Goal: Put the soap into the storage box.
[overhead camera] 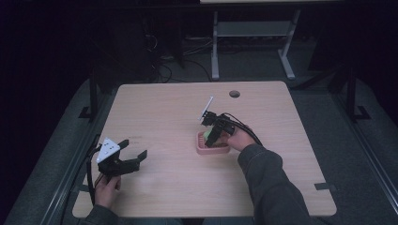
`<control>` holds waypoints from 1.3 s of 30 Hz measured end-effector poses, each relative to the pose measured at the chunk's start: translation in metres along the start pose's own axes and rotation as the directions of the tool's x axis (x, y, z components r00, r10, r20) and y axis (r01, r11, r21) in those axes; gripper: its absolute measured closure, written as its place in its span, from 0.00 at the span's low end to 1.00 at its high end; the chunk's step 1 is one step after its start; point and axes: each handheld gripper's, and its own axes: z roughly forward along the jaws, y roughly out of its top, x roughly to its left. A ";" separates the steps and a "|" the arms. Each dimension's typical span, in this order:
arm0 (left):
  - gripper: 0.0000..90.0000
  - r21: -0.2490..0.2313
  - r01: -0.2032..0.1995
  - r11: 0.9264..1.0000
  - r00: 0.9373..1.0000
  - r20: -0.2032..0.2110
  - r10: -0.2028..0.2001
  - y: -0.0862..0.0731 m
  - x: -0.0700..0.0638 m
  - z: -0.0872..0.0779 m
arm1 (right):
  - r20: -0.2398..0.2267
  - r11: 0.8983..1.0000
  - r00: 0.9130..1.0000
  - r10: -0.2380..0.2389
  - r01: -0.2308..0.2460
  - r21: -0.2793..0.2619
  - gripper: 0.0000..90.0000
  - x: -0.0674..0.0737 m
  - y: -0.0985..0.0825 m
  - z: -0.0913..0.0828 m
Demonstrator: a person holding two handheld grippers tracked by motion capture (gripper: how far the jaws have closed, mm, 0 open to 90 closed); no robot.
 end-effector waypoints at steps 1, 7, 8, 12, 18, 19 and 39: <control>0.16 0.001 -0.002 1.000 1.000 0.000 0.002 0.000 0.000 0.000 | 0.000 1.000 1.000 0.001 -0.001 0.000 0.28 0.000 0.000 0.000; 0.16 -0.001 -0.010 1.000 1.000 -0.005 0.010 0.000 0.000 -0.002 | -0.002 1.000 1.000 0.008 -0.008 -0.001 0.28 0.001 0.000 -0.001; 0.16 -0.005 -0.005 1.000 1.000 -0.006 0.005 0.000 0.000 -0.002 | -0.004 1.000 1.000 0.009 -0.009 -0.003 0.28 0.001 0.000 -0.001; 0.16 -0.008 -0.002 1.000 1.000 -0.007 0.002 0.000 0.000 -0.003 | -0.009 1.000 1.000 0.013 -0.013 -0.008 0.28 0.000 -0.001 -0.001; 0.16 -0.004 -0.007 1.000 1.000 -0.006 0.007 0.000 -0.001 -0.002 | -0.014 1.000 1.000 0.018 -0.018 -0.020 0.28 0.000 -0.003 -0.001; 0.16 -0.004 -0.010 1.000 1.000 -0.007 0.009 0.000 -0.001 -0.002 | -0.014 1.000 1.000 0.018 -0.018 -0.020 0.28 0.000 -0.003 -0.001; 0.16 0.002 -0.011 1.000 1.000 -0.010 0.011 0.000 -0.001 -0.002 | -0.011 0.995 1.000 0.027 -0.028 -0.101 0.27 0.000 -0.017 -0.020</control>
